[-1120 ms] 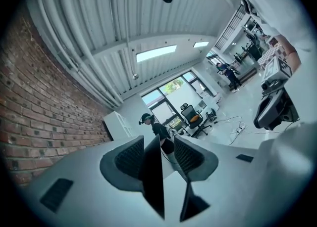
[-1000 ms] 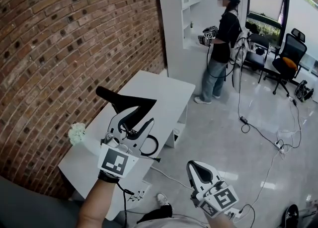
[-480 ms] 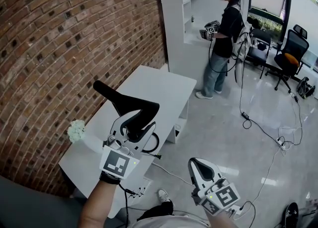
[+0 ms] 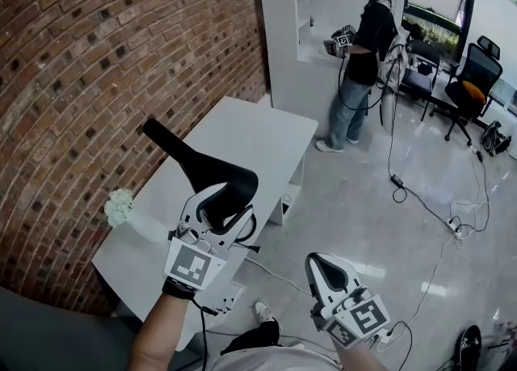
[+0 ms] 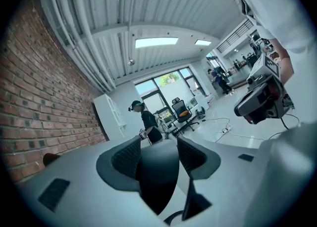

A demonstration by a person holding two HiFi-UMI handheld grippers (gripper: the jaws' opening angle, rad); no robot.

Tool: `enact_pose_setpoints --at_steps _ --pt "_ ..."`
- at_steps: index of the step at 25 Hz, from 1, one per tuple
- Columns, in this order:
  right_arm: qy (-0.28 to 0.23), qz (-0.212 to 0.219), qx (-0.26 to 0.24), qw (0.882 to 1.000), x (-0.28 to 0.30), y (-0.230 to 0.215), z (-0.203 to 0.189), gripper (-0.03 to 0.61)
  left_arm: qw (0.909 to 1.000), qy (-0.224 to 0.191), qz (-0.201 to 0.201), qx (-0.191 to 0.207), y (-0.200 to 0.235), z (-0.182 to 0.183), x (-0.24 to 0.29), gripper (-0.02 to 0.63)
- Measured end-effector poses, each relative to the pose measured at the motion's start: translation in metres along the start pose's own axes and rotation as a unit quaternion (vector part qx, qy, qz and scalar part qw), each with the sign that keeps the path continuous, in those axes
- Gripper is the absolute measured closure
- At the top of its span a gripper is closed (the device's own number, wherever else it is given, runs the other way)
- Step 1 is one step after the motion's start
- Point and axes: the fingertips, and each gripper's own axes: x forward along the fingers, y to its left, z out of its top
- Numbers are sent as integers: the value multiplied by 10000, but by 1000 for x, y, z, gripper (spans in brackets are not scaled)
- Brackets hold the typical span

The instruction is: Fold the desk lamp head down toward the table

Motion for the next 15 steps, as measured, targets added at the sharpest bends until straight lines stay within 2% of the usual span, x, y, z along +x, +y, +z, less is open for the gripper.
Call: enact_pose_setpoints --at_steps 3,8,15 --pt "21 -13 7 10000 2 0 -1 560 9999 -106 -5 -127 -1 -1 -2 396" --pt "47 -1 35 10000 7 0 -3 560 9969 -227 19 -758 2 -5 -8 396" --pt "84 15 86 9999 15 1 -9 560 9954 -202 -42 -936 2 -15 -6 391"
